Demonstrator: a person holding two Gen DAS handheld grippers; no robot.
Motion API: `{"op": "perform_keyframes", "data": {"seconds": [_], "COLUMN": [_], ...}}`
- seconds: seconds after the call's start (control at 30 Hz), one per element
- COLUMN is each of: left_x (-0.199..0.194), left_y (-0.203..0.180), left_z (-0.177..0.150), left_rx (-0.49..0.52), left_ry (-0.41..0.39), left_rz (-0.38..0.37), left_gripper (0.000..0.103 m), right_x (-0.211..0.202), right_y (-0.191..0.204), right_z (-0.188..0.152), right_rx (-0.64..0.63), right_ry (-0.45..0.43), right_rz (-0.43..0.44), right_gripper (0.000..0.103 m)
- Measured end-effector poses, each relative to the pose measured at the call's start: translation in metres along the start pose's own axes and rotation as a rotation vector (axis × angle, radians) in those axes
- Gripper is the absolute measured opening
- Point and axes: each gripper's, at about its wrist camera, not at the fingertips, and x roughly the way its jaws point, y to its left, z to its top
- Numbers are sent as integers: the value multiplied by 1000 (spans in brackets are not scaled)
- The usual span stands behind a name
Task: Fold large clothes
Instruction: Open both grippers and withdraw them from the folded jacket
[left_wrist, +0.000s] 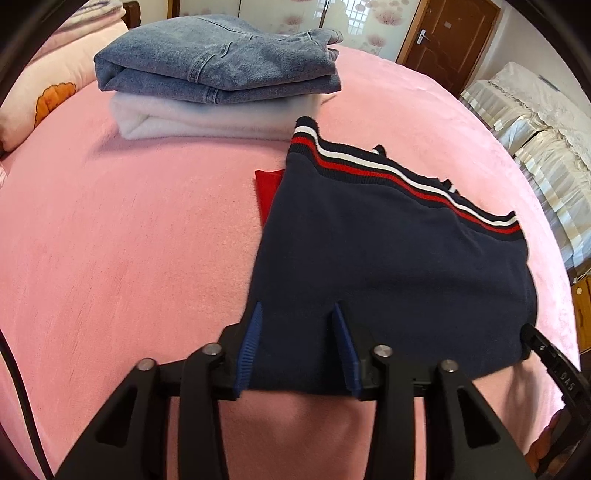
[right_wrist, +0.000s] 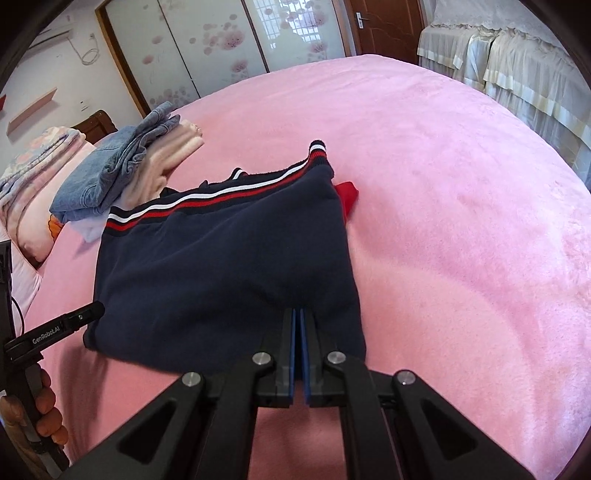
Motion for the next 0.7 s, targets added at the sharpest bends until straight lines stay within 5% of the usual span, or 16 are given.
{"op": "perform_keyframes", "data": {"seconds": [0.1,0.43,0.7], "left_x": [-13,-86,-102], "left_y": [-3,-28,-26], "left_z": [1,-12,-41], "left_rx": [-22,30,-23], "left_ry": [31,-9,49], "left_rz": [-33,-119,-196], "left_gripper": [68,74,75], "right_x": [-9,-79,-105], "right_y": [7,45,71], "right_z": [3,6,-15], "right_rx": [-7,-102,-117], "right_ry": [9,-104,-134], "right_rz": [-17,-84,-27], "right_gripper": [3,51,54]}}
